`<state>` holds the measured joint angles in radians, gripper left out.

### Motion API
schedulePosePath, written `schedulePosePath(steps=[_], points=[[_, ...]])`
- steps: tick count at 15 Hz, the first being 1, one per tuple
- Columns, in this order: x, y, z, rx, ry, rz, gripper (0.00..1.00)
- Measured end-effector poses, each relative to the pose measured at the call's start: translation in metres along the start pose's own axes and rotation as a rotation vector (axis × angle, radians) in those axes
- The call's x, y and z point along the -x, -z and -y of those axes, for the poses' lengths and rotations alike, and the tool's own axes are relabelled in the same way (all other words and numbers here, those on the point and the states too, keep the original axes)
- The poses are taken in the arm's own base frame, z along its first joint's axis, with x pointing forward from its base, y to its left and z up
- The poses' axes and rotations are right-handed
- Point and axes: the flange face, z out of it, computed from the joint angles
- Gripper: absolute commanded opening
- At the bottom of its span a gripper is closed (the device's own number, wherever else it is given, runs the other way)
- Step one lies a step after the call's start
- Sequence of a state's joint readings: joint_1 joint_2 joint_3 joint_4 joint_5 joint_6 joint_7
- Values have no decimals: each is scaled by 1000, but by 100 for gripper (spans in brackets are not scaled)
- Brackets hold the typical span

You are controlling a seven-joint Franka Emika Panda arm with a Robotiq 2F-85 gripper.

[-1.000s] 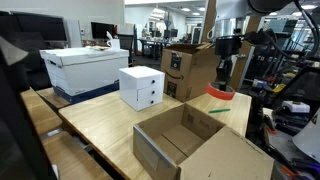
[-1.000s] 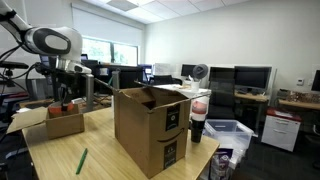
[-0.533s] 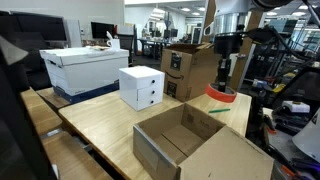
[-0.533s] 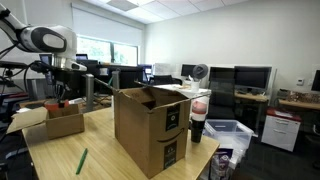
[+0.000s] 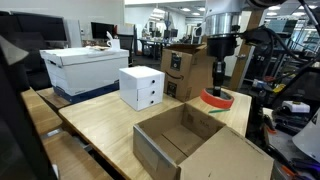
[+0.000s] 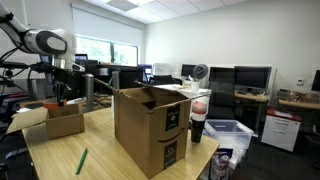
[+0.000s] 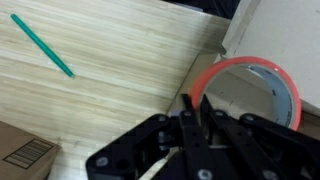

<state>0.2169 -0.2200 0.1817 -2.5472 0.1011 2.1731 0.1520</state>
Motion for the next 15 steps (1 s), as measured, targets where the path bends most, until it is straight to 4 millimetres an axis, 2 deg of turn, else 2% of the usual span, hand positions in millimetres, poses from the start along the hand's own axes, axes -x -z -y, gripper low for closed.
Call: schedulePosePath(steps=[9,15], points=[[-30,-15,40,-1,98,55,4],[-45,-28,55,-9,122,80,4]])
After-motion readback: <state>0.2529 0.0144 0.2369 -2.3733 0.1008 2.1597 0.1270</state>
